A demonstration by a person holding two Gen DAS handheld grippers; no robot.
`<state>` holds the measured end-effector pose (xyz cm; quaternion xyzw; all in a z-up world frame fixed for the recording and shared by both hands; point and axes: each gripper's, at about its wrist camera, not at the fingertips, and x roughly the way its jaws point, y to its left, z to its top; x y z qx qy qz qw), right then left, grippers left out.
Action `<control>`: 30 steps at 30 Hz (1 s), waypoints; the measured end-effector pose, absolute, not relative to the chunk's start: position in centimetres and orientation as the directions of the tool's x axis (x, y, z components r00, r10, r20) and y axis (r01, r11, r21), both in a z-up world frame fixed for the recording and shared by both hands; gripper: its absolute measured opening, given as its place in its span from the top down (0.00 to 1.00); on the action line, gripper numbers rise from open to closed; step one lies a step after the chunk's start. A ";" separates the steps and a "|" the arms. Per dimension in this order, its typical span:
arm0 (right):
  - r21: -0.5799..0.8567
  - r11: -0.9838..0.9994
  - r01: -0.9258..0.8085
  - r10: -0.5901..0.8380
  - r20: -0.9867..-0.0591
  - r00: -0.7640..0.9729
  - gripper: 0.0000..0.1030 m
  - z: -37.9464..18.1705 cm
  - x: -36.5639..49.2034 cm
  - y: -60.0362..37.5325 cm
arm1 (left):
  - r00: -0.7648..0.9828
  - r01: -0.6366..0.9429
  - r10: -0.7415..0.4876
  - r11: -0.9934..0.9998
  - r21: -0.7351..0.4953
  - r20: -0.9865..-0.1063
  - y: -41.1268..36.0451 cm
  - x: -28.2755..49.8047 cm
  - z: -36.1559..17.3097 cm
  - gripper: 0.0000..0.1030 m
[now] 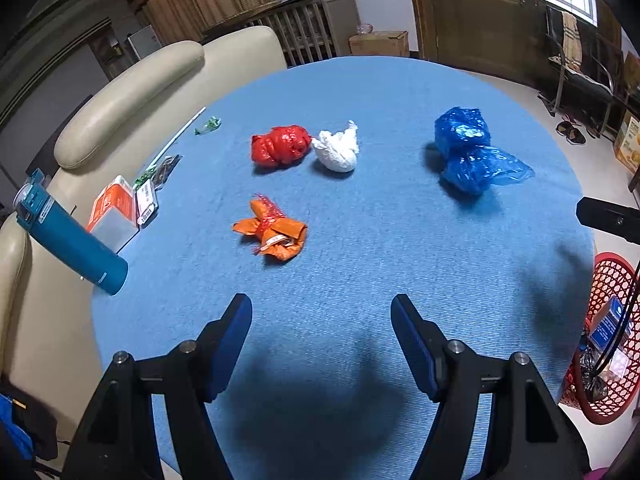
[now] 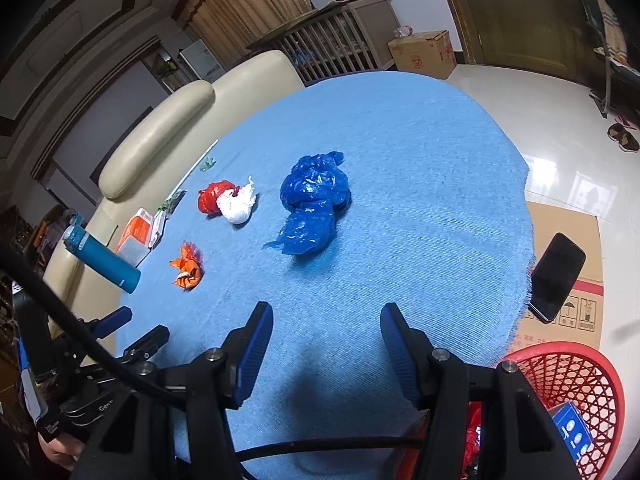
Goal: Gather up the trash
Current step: 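Move both tools back over the table toward the remaining bags, then grasp the blue plastic bag with the right tool while the left tool grasps the orange bag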
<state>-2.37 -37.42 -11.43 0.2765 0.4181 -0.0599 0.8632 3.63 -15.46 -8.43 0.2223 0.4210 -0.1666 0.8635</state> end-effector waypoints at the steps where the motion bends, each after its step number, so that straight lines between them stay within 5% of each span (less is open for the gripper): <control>1: 0.427 0.840 0.333 0.129 -0.755 0.643 0.42 -11.5 -2.3 -37.4 | 0.590 0.470 -0.098 0.848 0.243 -0.801 -15.3 3.8 -8.4 0.30; 18: 0.429 0.843 0.325 0.144 -0.762 0.632 0.42 -11.8 -1.0 -36.9 | 0.578 0.464 -0.096 0.856 0.229 -0.810 -14.6 4.7 -9.0 0.30; 30: 0.565 0.759 0.325 0.244 -0.709 0.662 0.42 -13.1 4.3 -38.7 | 0.528 0.309 -0.111 0.949 0.068 -0.842 -8.5 12.5 -8.9 0.30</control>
